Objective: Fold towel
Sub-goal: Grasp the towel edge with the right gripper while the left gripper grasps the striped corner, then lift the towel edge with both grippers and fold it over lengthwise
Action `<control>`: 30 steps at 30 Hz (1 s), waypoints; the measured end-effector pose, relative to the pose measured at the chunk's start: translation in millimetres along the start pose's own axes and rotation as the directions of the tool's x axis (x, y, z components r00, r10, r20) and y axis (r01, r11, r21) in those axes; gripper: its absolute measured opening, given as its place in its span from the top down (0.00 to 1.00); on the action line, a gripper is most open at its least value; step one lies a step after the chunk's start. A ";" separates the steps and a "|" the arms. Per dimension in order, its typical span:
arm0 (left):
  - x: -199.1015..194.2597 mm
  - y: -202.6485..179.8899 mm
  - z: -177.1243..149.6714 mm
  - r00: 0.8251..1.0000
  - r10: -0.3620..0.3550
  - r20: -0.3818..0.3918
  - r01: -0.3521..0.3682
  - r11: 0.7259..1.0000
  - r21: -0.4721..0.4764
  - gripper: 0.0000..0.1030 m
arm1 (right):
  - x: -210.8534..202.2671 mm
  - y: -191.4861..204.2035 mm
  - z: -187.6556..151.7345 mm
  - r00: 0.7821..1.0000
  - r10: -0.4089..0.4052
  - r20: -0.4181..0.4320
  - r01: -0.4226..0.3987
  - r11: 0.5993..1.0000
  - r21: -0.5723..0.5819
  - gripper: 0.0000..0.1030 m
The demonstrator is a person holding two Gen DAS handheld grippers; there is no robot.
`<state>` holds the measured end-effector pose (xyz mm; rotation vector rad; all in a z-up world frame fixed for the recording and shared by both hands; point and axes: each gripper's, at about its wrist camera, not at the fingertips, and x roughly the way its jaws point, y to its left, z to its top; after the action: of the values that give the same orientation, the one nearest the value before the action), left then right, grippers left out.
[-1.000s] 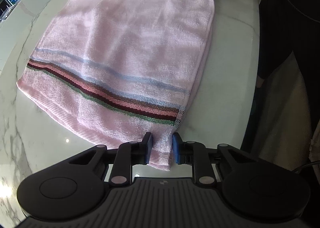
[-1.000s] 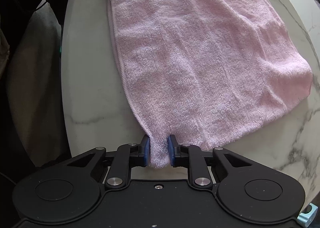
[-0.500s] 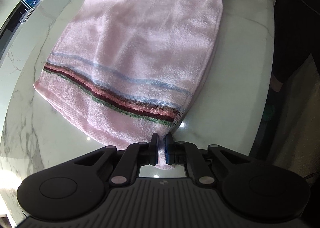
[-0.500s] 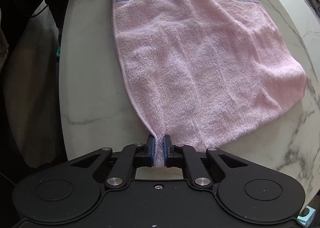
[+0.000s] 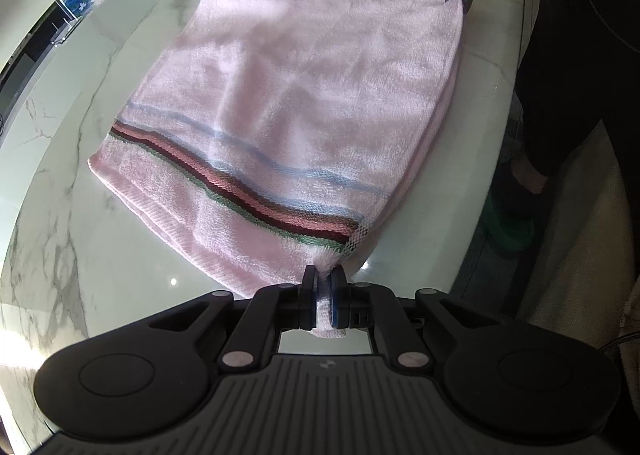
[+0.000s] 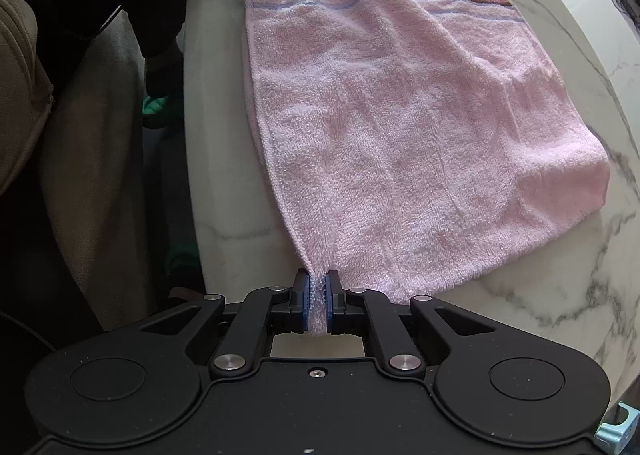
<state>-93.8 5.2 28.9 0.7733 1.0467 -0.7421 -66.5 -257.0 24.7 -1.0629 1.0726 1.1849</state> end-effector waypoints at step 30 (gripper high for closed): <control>-44.5 57.3 31.2 0.999 0.008 0.042 -0.010 0.998 0.068 0.95 | -67.6 11.7 22.8 0.999 -0.033 0.026 0.034 0.999 -0.022 0.94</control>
<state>-46.2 16.3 90.9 0.8172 0.9838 -0.7864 -81.4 -244.9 94.3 -1.0762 1.0200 1.1831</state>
